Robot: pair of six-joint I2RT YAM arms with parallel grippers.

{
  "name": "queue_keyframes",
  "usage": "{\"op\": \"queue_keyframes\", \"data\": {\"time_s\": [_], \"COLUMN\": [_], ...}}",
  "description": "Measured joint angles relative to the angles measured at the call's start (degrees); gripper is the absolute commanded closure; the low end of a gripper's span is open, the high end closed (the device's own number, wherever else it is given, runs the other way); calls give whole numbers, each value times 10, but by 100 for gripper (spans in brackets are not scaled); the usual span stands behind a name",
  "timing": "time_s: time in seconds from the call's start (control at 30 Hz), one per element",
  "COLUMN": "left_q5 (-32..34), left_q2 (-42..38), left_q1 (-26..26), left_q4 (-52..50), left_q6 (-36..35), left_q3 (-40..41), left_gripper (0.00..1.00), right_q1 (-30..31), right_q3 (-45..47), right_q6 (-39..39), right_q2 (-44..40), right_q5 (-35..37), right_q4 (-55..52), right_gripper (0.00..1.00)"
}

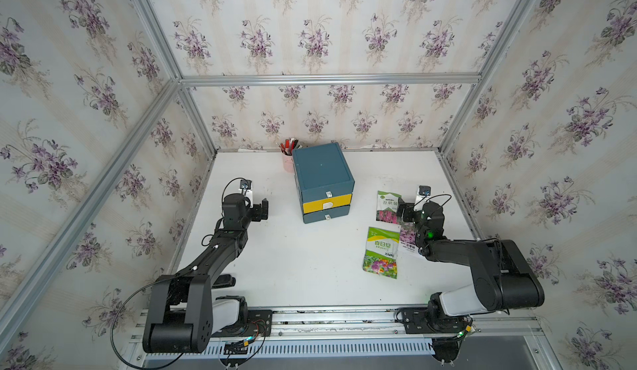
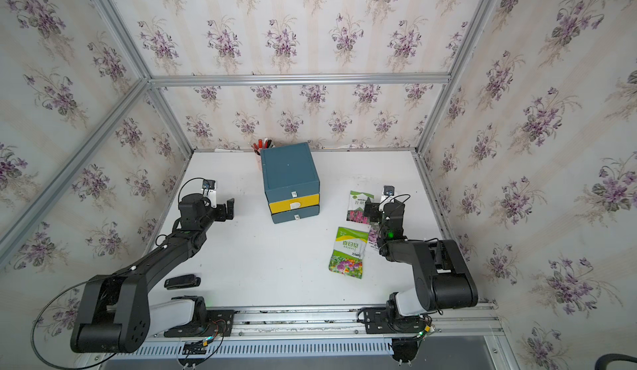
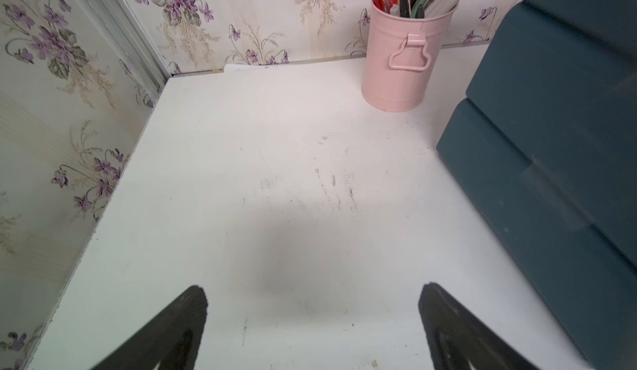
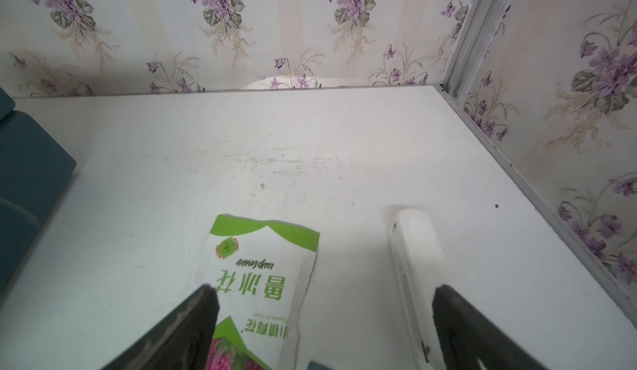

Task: Take the seed bags out of the drawer
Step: Reset both arms

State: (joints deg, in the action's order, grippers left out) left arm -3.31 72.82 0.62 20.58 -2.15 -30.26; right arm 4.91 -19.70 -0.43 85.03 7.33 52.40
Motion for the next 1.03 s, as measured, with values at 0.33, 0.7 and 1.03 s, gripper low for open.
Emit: {"op": "queue_keyframes", "data": {"time_s": [0.33,0.7,1.03], "left_q5": [-55,-73,-30], "left_q2": [7,46,123], "left_q1": [7,7,7], "left_q4": [37,91,173], "left_q6": [-26,-24,-8], "left_q3": [-19,44,59], "left_gripper": [0,0,0], "right_q1": [-9,-8,-8], "right_q3": [24,24,23], "right_q6": [5,9,9], "right_q2": [9,9,10], "right_q5": [8,10,10], "right_q4": [76,82,82], "right_gripper": [0,0,0]}}
